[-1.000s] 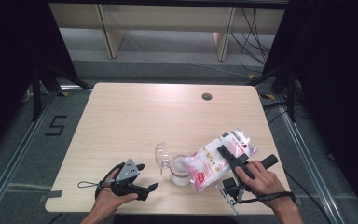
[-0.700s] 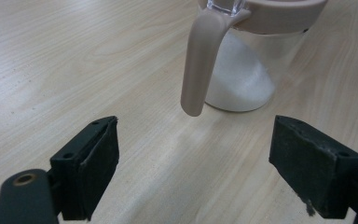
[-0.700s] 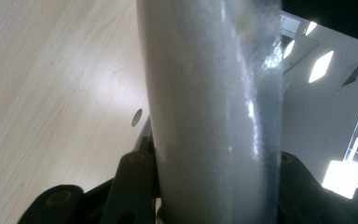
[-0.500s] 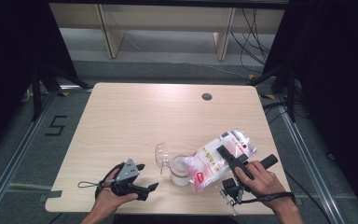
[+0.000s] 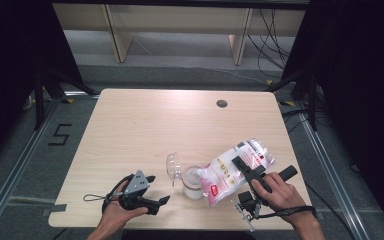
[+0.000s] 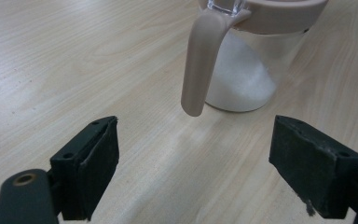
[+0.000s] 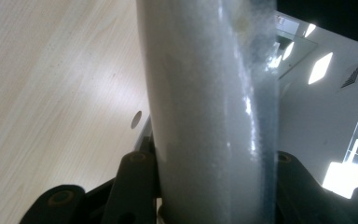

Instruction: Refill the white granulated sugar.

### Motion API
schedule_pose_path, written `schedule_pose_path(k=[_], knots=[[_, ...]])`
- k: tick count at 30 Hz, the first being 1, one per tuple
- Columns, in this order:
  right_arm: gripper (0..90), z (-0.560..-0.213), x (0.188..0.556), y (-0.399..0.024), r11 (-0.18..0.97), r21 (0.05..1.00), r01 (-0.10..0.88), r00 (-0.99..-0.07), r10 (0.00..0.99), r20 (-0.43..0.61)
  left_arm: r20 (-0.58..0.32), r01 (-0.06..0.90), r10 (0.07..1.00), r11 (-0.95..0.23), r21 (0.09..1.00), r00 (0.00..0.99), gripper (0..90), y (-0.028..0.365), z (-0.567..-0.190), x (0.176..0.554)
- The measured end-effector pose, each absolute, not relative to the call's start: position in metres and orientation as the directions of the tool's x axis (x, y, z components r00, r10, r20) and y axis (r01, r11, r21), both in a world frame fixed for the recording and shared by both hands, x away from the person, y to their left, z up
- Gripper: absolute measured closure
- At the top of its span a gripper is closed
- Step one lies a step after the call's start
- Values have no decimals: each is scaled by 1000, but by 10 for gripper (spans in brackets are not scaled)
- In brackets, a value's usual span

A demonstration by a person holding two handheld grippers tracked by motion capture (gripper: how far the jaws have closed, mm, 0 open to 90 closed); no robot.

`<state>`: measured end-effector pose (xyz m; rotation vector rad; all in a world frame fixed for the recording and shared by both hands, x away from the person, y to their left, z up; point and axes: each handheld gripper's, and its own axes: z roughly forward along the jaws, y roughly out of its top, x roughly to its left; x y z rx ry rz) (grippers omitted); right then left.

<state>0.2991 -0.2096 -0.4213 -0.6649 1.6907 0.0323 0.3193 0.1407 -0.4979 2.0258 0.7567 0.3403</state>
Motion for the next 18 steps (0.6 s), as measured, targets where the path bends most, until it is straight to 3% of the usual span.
schedule_pose_path(k=[18], knots=[[689,-420,297,-209,834,-329,-442,-89,-406,-909,-71,384,632,-374,844,772,154,140,-499,319]])
